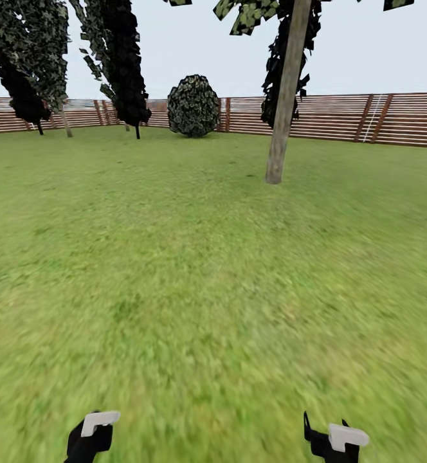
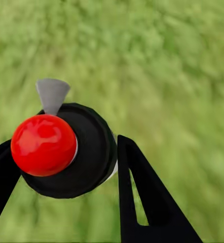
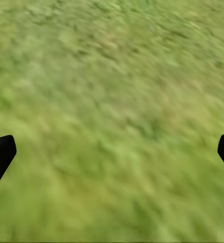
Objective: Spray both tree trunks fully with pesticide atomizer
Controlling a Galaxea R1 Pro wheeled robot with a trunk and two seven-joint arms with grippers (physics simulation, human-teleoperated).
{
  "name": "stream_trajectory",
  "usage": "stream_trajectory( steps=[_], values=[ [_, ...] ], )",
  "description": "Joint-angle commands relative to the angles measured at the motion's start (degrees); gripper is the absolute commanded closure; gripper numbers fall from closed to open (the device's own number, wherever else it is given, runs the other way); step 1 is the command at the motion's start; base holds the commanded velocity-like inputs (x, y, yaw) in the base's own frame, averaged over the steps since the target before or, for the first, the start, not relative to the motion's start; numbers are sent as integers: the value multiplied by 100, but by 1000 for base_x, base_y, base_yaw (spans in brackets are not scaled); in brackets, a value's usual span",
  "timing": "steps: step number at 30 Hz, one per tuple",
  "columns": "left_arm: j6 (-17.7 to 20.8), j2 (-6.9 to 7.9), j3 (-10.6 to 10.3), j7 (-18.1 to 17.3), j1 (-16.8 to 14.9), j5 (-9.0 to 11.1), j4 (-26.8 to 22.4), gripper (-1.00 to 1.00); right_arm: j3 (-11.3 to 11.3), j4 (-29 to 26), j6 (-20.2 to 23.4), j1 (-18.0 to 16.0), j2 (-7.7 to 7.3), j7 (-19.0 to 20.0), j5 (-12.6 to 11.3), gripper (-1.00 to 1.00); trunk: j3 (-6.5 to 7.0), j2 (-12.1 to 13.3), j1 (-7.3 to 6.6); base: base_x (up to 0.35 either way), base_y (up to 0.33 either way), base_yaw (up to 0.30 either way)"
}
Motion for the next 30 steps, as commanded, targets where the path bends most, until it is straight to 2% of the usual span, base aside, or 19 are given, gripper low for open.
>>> stream_trajectory(
  steps=[1,30],
  values=[
    [-23,-3,34,5,-4,-60,5,100,0,4,-16,-3,0,-13,3,-100,-5,-2,2,334,0,0],
    [-23,-3,34,3,-4,-60,5,100,0,4,-16,-3,-1,-13,4,-100,-5,-2,2,338,0,0]
  ],
)
